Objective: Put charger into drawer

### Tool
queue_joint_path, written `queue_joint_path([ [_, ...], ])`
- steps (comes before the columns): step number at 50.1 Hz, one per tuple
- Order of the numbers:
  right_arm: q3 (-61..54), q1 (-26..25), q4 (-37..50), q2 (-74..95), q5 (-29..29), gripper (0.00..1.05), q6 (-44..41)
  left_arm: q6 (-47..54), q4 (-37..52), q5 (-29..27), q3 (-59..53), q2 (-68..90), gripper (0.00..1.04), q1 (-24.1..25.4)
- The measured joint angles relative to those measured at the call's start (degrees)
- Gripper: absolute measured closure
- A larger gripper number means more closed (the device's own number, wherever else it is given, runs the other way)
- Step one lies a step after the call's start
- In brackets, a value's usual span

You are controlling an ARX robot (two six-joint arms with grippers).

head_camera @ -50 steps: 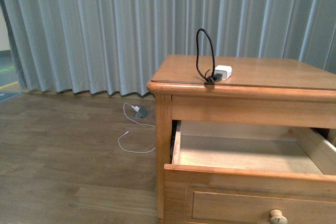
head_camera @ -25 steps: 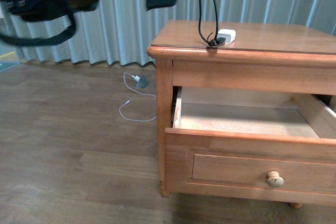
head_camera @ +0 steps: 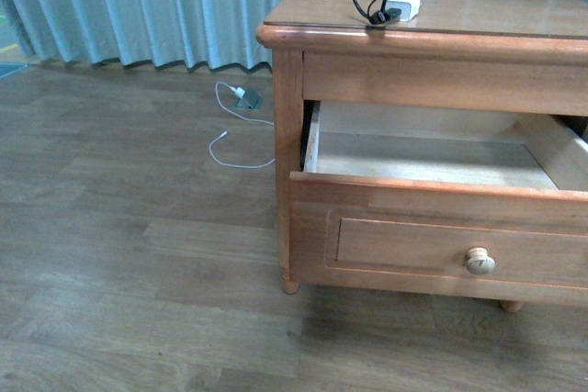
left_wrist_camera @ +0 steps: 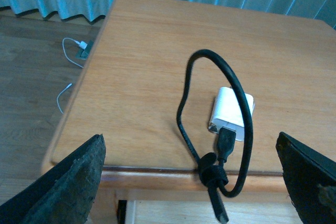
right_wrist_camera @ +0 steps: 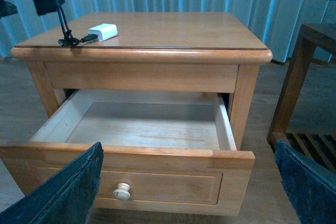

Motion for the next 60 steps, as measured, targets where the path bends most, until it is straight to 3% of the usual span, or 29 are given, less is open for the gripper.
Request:
queue_joint_path([
  [23,0.0,0.0,0.0,0.0,0.0,0.08,0.0,0.37,-9.81,-1.4,23.17,17.46,0.08,-1.03],
  [38,0.0,0.0,0.0,0.0,0.0,0.08,0.0,1.49,-11.91,-1.88,26.75,20.22,0.5,-1.03],
  [49,0.0,0.0,0.0,0.0,0.0,0.08,0.0,1.53,-11.58,-1.46,26.16,19.8,0.95,-0.79],
  [60,0.0,0.0,0.0,0.0,0.0,0.08,0.0,1.64,-9.6,-0.98,21.53,16.28,0.99,-0.46],
])
